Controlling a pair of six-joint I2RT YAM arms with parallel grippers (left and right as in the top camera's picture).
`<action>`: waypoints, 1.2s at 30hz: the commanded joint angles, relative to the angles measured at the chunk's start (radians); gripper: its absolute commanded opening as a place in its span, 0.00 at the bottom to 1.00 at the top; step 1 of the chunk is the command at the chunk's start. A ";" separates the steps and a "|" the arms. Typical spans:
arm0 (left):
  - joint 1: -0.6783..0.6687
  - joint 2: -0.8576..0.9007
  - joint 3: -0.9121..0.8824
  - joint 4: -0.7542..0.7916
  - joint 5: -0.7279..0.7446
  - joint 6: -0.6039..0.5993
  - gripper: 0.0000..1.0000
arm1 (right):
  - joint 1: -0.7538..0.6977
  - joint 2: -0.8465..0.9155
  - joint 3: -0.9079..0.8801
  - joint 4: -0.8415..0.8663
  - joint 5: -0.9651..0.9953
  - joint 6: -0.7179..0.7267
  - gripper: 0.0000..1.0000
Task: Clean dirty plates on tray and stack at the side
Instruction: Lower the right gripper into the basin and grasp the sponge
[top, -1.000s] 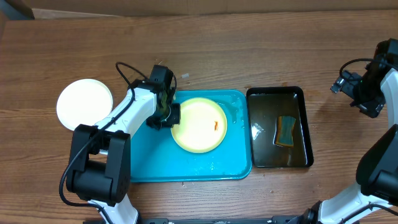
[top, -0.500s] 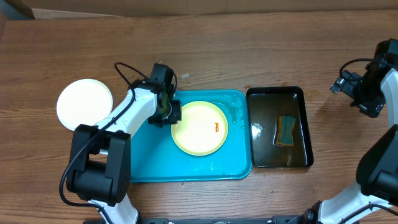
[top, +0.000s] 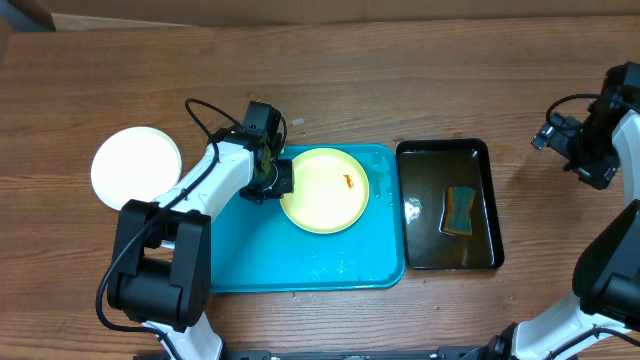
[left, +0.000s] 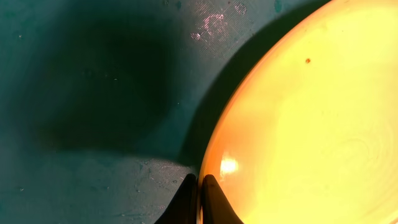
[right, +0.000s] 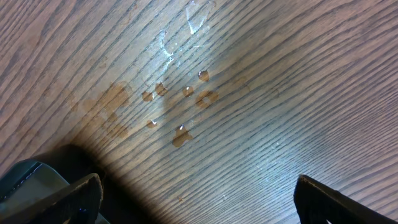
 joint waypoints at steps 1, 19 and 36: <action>-0.008 0.017 -0.006 0.001 0.001 0.009 0.07 | 0.001 -0.016 0.008 0.005 -0.005 0.004 1.00; -0.008 0.017 -0.006 -0.026 0.087 0.059 0.17 | 0.003 -0.016 0.008 -0.121 -0.322 0.004 0.85; -0.008 0.017 -0.006 -0.016 0.084 0.059 0.18 | 0.301 -0.016 -0.023 -0.357 -0.188 0.013 0.68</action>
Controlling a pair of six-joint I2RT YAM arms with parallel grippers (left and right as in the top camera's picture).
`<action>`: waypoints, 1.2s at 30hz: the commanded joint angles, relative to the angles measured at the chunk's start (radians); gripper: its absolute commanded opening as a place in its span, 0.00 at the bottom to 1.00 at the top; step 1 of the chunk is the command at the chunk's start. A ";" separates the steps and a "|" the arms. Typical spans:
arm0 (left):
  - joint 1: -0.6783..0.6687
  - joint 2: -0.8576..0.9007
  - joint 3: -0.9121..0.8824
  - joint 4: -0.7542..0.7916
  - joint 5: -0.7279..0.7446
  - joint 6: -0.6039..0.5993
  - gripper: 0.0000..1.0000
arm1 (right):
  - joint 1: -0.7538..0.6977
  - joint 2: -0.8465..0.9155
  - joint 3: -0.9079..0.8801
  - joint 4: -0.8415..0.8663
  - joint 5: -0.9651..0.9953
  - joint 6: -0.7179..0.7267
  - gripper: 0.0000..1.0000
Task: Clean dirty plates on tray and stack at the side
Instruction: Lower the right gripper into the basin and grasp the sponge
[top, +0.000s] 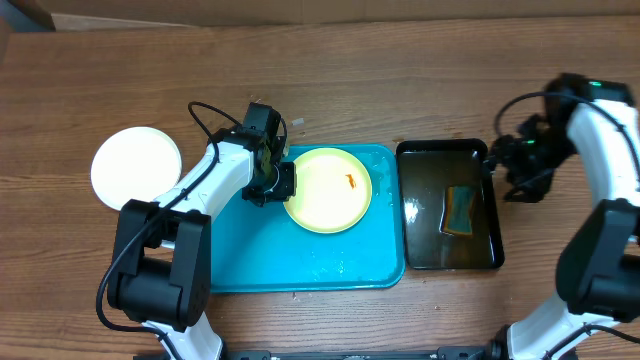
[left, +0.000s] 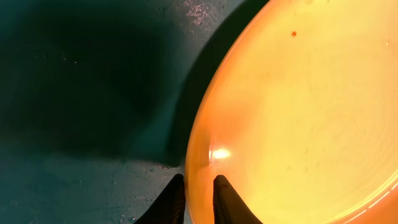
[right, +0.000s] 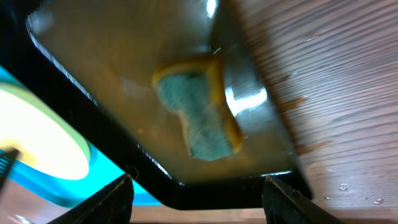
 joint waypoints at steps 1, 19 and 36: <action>-0.008 0.017 -0.005 0.006 0.011 0.024 0.18 | 0.089 -0.016 -0.015 -0.006 0.122 0.051 0.68; -0.008 0.017 -0.005 0.008 0.012 0.024 0.21 | 0.285 -0.016 -0.290 0.274 0.291 0.164 0.64; -0.008 0.017 -0.005 0.011 0.012 0.024 0.21 | 0.286 -0.016 -0.326 0.307 0.235 0.180 0.58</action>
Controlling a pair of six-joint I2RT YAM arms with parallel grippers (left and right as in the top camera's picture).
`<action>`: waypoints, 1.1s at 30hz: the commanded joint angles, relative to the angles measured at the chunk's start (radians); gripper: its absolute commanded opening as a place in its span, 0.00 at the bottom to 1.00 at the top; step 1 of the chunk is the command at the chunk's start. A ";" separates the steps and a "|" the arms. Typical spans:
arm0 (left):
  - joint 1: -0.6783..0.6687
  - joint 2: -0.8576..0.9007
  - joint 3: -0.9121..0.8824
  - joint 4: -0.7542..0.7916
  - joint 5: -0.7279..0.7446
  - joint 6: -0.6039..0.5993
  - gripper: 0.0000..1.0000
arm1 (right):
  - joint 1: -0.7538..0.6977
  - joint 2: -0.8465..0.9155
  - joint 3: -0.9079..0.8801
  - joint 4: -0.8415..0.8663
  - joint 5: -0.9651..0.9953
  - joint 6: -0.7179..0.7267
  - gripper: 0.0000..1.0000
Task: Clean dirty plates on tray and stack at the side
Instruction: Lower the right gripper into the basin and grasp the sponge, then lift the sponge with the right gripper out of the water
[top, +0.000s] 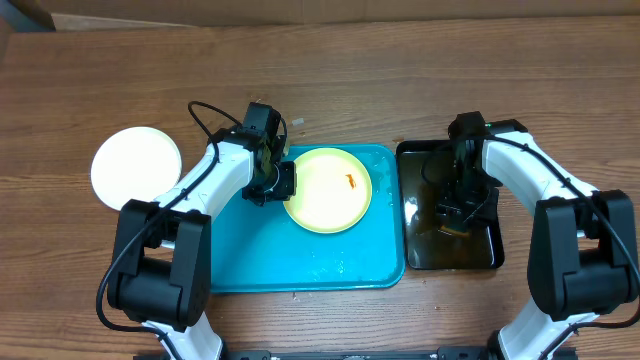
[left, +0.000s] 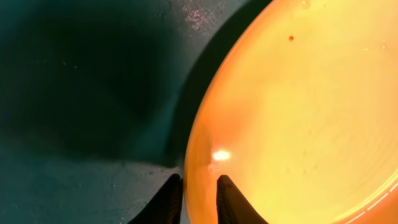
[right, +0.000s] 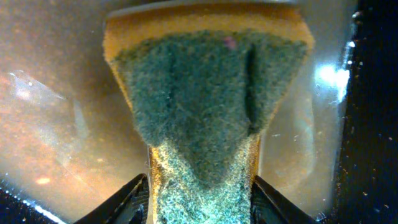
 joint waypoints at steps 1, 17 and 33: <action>-0.008 0.017 -0.005 0.003 0.011 0.023 0.21 | 0.001 -0.016 -0.014 0.009 -0.021 0.026 0.59; -0.008 0.017 -0.005 0.005 0.011 0.024 0.26 | 0.001 -0.016 0.025 -0.032 -0.016 -0.053 0.57; -0.008 0.017 -0.005 0.005 0.007 0.024 0.27 | 0.000 -0.016 0.007 0.116 0.067 0.006 0.55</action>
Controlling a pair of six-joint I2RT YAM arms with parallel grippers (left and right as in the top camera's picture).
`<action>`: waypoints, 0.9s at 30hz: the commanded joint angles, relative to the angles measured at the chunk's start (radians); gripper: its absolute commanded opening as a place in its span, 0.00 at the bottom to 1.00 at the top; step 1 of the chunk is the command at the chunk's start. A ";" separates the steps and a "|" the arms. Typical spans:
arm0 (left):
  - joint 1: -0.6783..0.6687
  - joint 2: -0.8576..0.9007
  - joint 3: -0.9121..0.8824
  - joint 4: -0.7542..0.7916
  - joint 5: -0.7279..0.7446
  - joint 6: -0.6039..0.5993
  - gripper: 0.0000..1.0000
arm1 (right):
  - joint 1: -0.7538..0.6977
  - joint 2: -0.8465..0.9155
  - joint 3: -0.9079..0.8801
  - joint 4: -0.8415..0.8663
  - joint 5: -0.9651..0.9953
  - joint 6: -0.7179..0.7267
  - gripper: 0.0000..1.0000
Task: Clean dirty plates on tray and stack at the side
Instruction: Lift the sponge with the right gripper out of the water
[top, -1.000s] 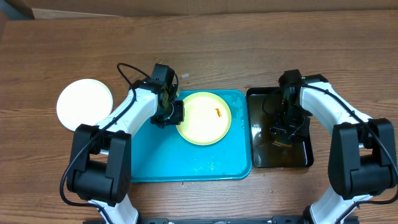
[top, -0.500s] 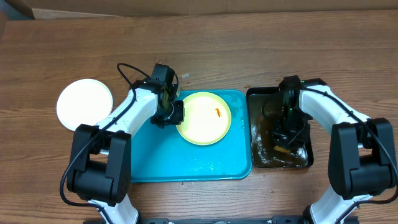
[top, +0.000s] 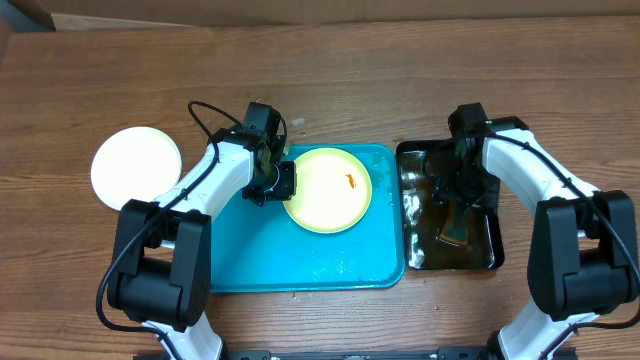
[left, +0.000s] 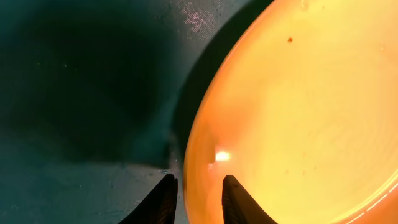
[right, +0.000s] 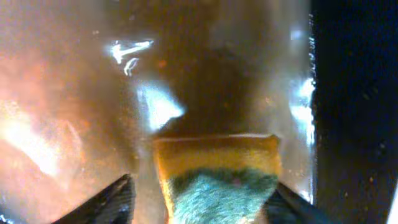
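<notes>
A yellow plate with an orange food speck lies on the blue tray. My left gripper sits at the plate's left rim. In the left wrist view the left gripper is open, one finger over the tray and the other over the plate, the rim between them. A yellow-and-green sponge lies in the black tub of brownish water. My right gripper is down in the tub. Seen from its wrist, the right gripper is open astride the sponge.
A clean white plate rests on the wood table at the left, apart from the tray. Water drops lie on the tray's front part. The tub stands right against the tray's right edge.
My left gripper's fingers stand wider apart at the plate rim. My right gripper's fingers are wider too, with the sponge lower in its view. The tub water is rippled.
First my left gripper was shut on the plate's rim and my right arm was off over bare table at the far right. Then the left fingers parted slightly and the right gripper was above the tub. Then it was down around the sponge, where it stays, open.
</notes>
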 joint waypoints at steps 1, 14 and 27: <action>-0.008 0.017 -0.005 0.002 0.008 0.024 0.27 | 0.000 -0.016 -0.011 0.021 -0.023 0.015 0.45; -0.008 0.017 -0.005 0.003 0.005 0.031 0.27 | -0.008 -0.016 0.060 -0.047 -0.036 -0.019 0.73; -0.008 0.017 -0.005 0.002 0.005 0.031 0.28 | -0.003 -0.016 -0.032 -0.022 -0.037 -0.011 0.42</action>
